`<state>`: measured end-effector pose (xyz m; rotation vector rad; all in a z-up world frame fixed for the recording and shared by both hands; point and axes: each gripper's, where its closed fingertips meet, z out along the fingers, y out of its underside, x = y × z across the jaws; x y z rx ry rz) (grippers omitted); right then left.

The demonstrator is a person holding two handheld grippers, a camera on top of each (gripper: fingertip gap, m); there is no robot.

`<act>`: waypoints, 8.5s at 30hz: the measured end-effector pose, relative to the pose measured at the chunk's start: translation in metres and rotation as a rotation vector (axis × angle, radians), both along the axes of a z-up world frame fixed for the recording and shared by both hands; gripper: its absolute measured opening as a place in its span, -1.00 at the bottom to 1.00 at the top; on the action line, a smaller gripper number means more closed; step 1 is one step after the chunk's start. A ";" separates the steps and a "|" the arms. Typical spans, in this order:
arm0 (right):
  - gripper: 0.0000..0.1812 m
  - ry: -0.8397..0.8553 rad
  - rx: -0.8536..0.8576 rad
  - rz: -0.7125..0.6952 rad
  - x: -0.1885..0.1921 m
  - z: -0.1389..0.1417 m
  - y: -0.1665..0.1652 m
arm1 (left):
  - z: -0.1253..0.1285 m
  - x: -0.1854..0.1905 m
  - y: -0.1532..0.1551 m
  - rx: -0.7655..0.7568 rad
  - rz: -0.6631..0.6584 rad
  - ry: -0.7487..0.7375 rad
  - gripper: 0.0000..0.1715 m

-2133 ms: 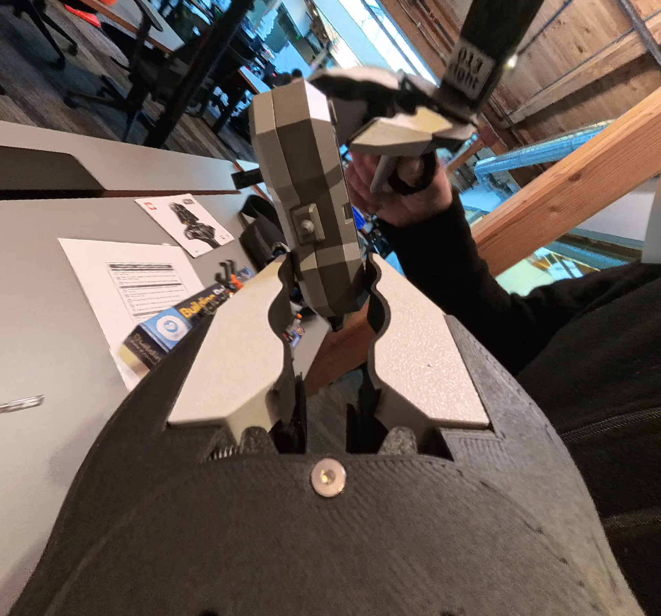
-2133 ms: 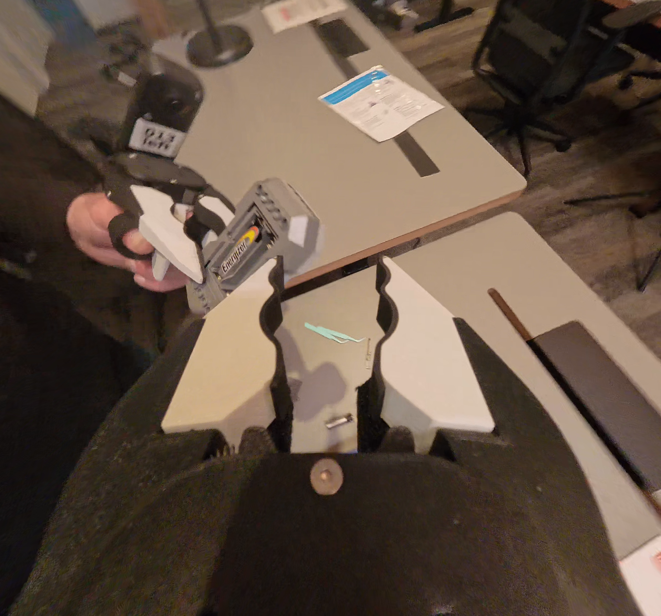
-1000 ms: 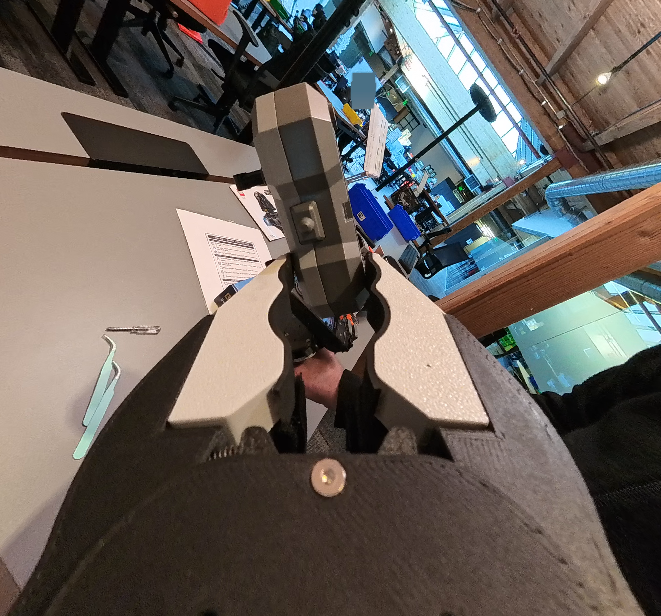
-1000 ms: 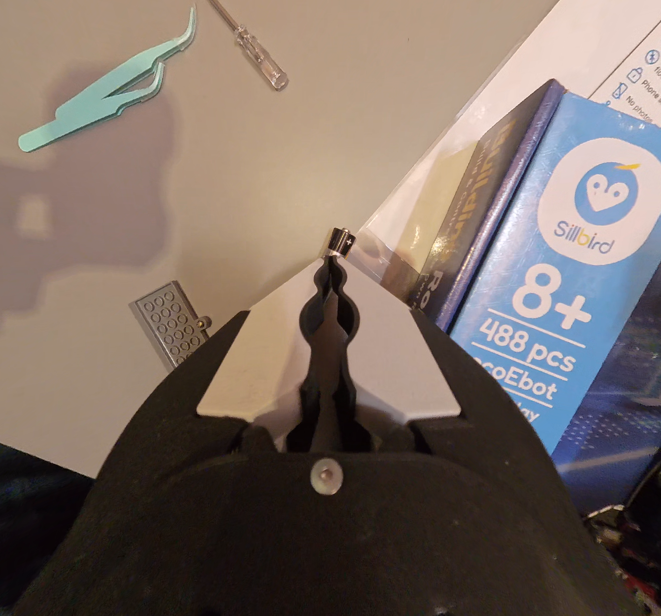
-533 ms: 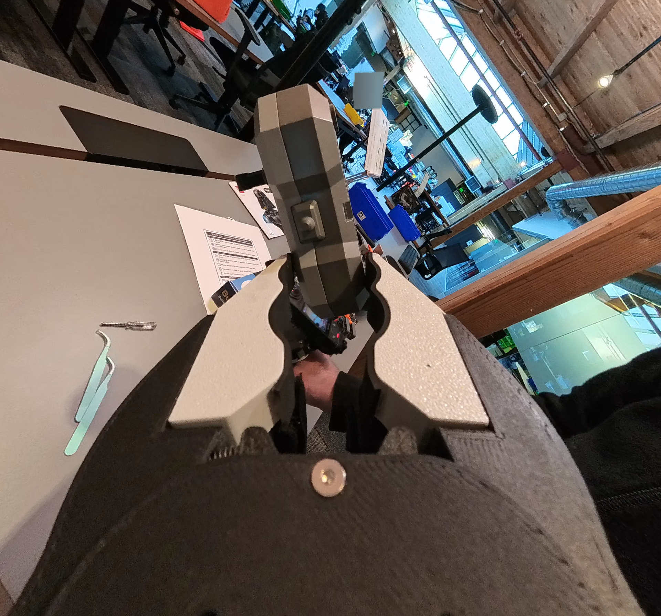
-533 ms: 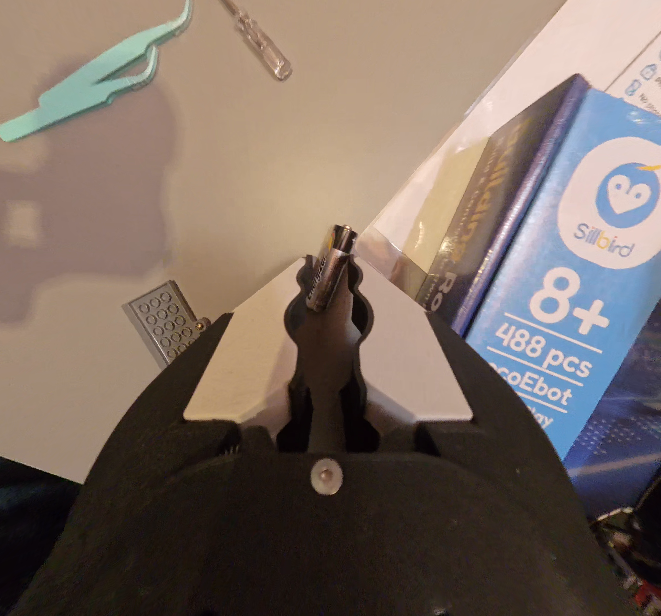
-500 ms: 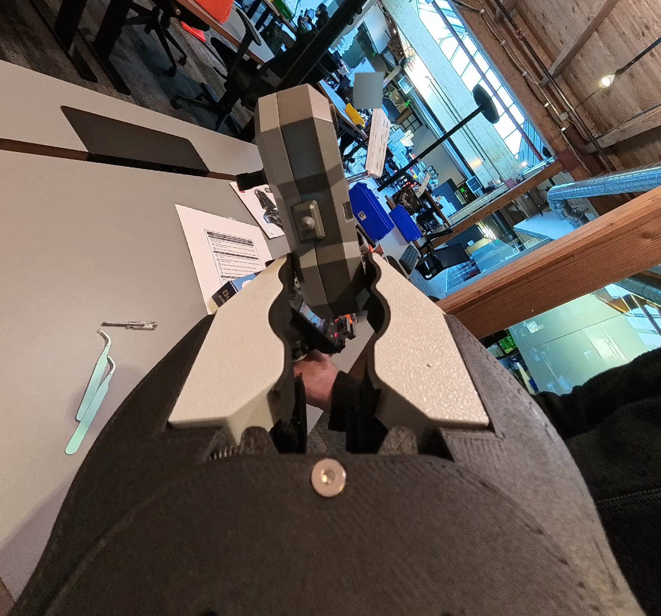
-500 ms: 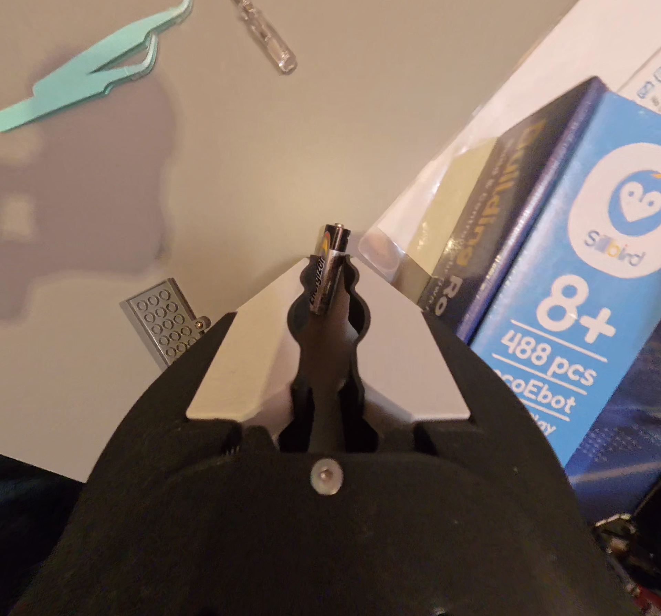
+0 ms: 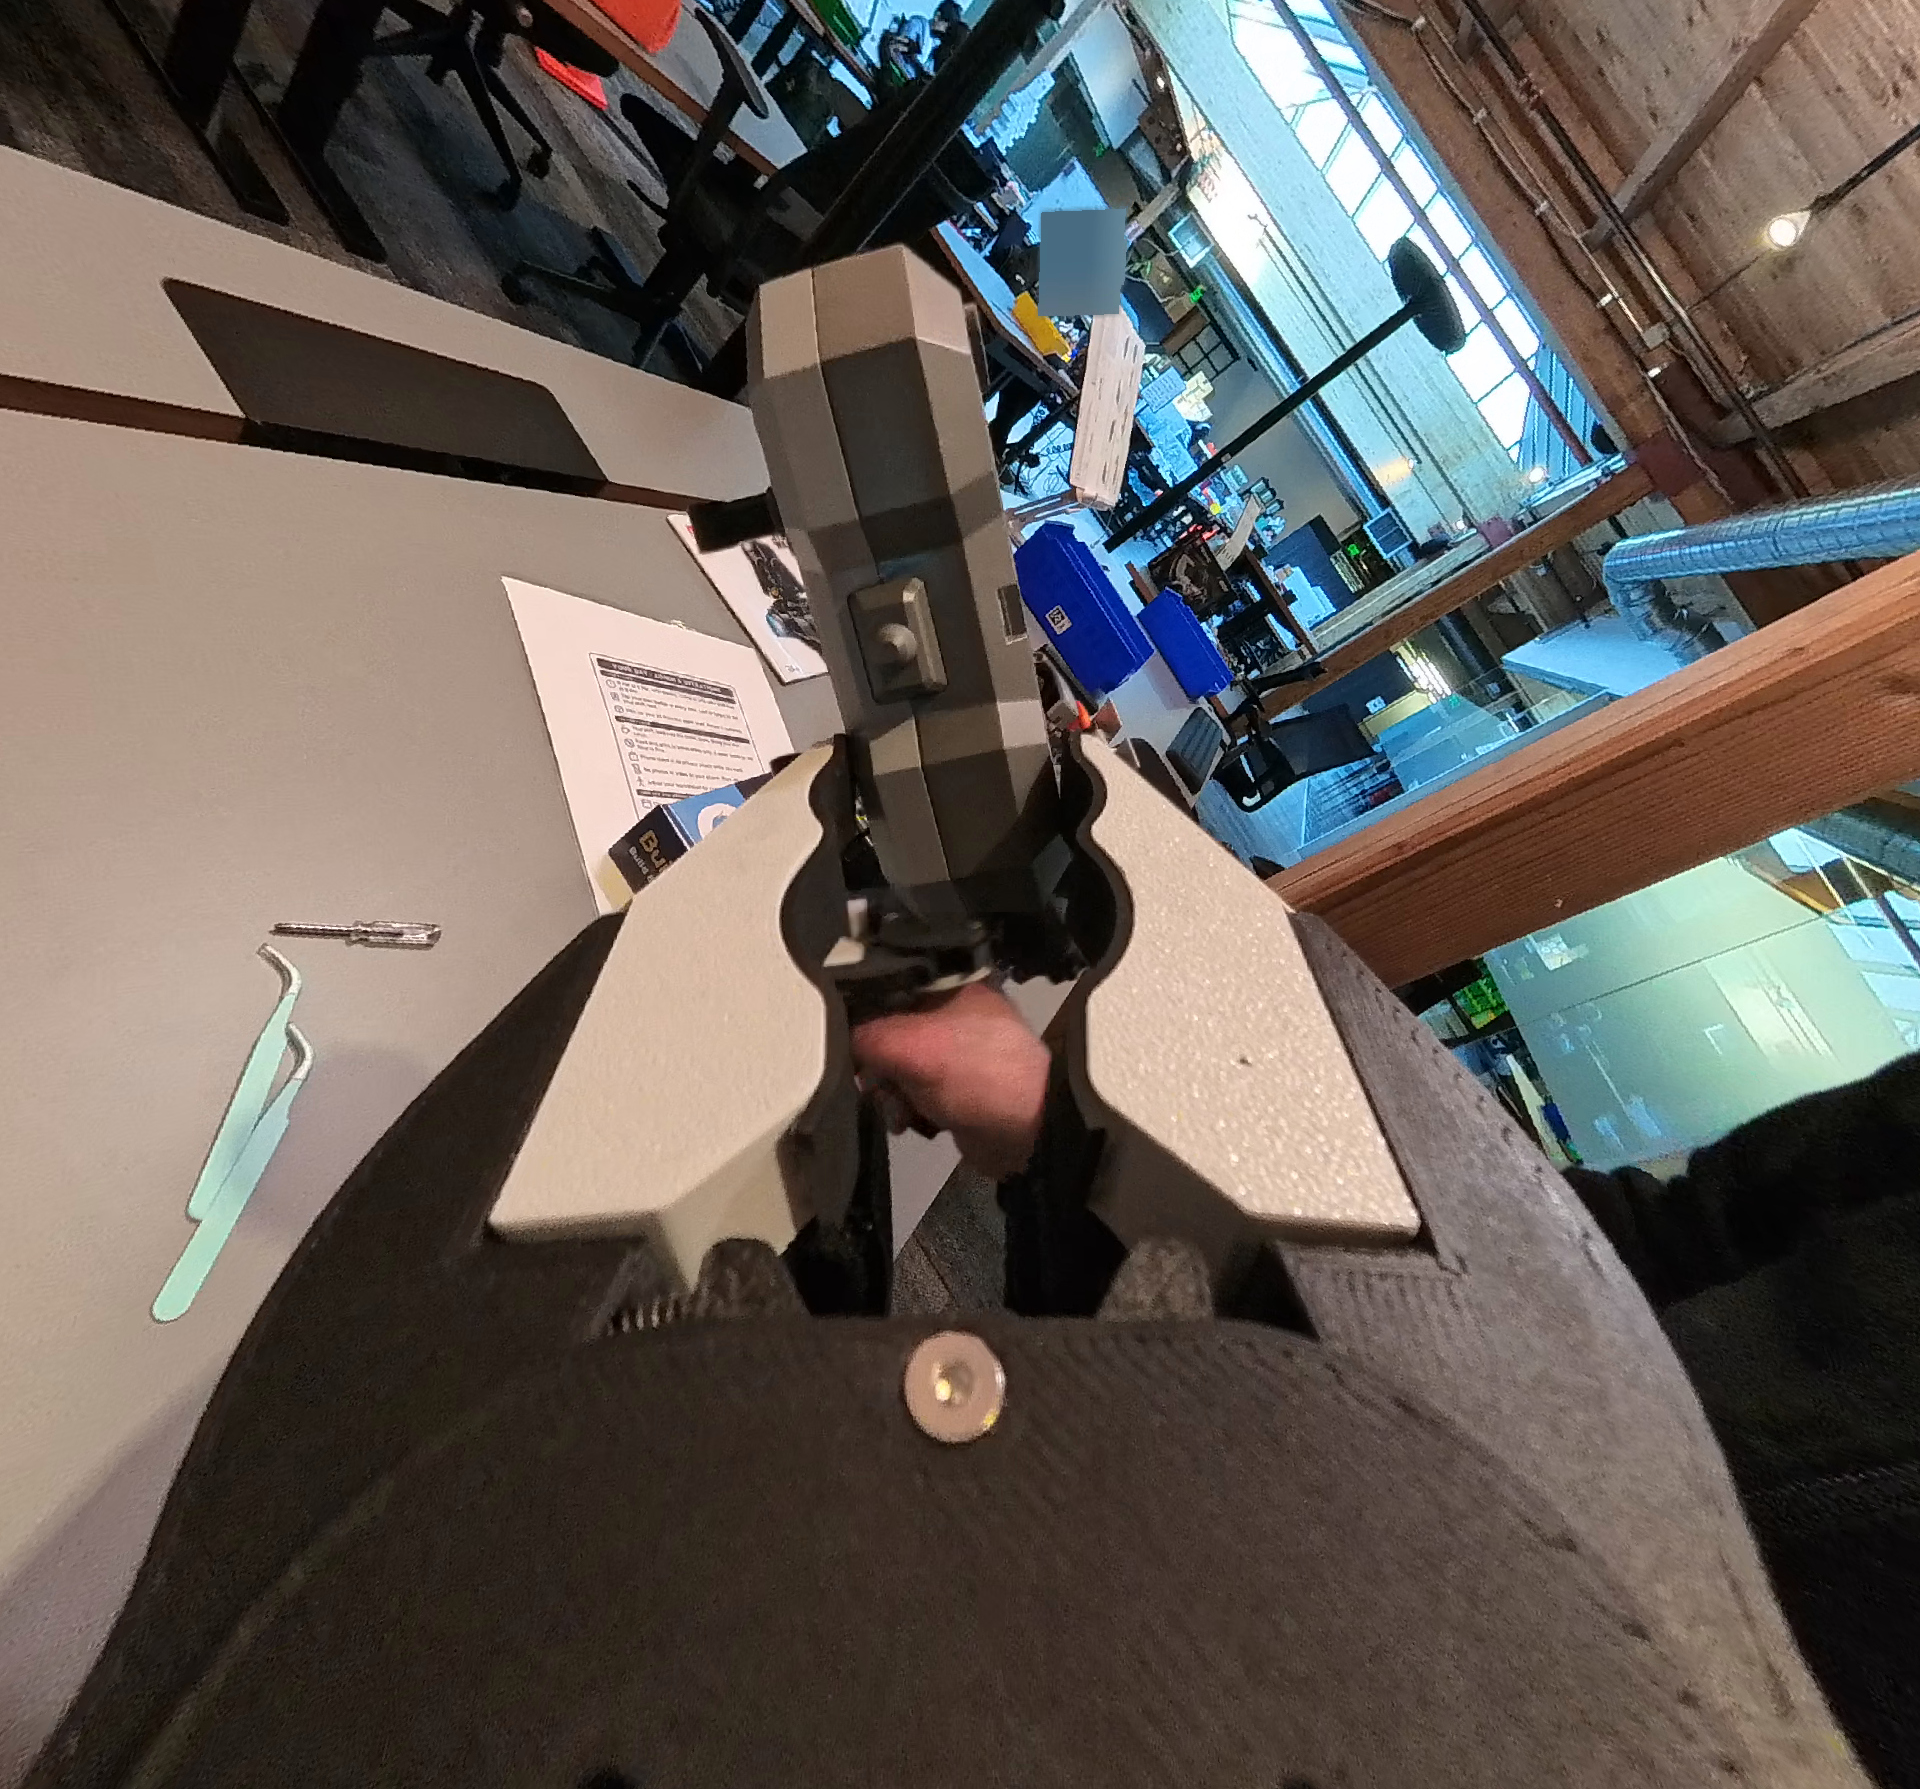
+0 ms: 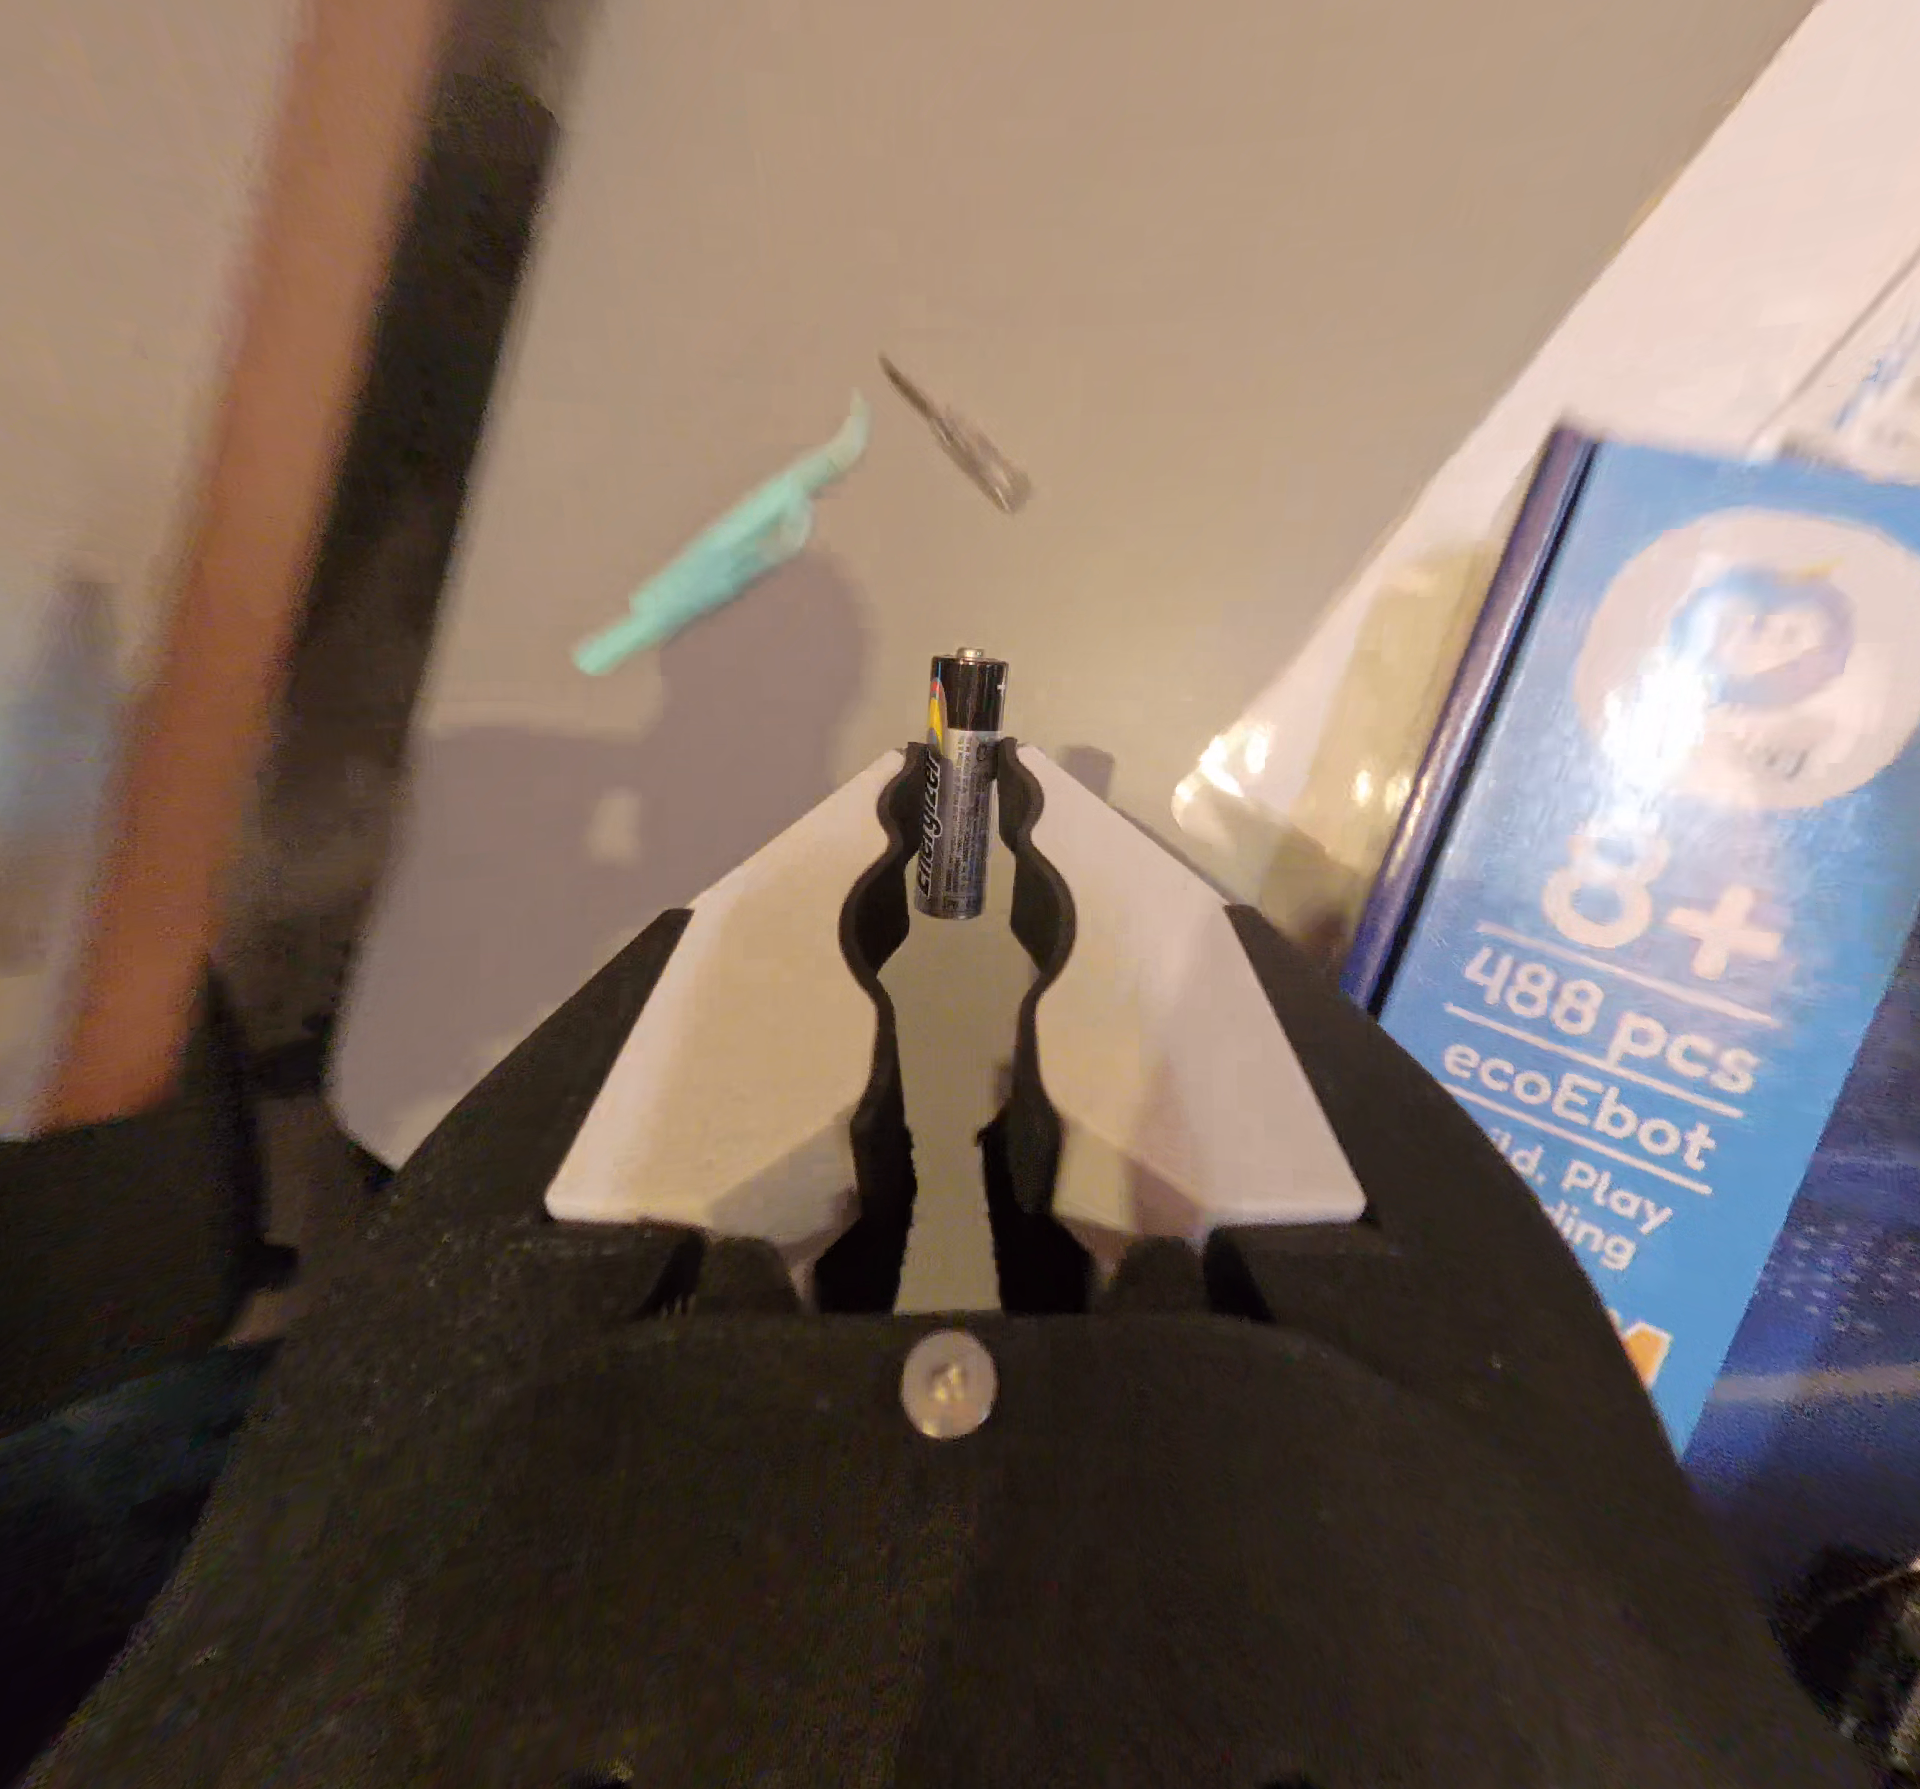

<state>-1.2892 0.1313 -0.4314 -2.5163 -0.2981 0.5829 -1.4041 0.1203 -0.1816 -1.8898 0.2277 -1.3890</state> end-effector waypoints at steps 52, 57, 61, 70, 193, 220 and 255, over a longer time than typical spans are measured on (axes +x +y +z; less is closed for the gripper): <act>-0.86 0.300 1.055 0.870 -0.063 0.346 -0.017 | 0.064 0.057 -0.009 -0.273 -0.238 -0.239 -0.59; -0.86 0.315 0.997 0.906 -0.054 0.341 -0.022 | 0.062 0.057 -0.010 -0.291 -0.238 -0.205 -0.59; -0.84 0.289 0.980 0.895 -0.051 0.337 -0.024 | 0.058 0.061 -0.010 -0.297 -0.238 -0.179 -0.59; -0.77 0.230 0.960 0.898 -0.042 0.336 -0.036 | 0.054 0.070 -0.006 -0.321 -0.223 -0.185 -0.59; -0.31 0.268 -0.138 1.031 0.023 0.254 -0.122 | 0.014 0.126 -0.133 -0.341 -0.653 0.127 -0.62; -0.56 0.891 0.036 0.528 -0.031 0.269 -0.071 | 0.027 0.060 -0.086 -0.180 -0.501 0.158 -0.52; -0.29 0.804 0.247 0.236 -0.055 0.254 -0.023 | 0.008 -0.016 -0.044 -0.137 -0.088 -0.074 -0.57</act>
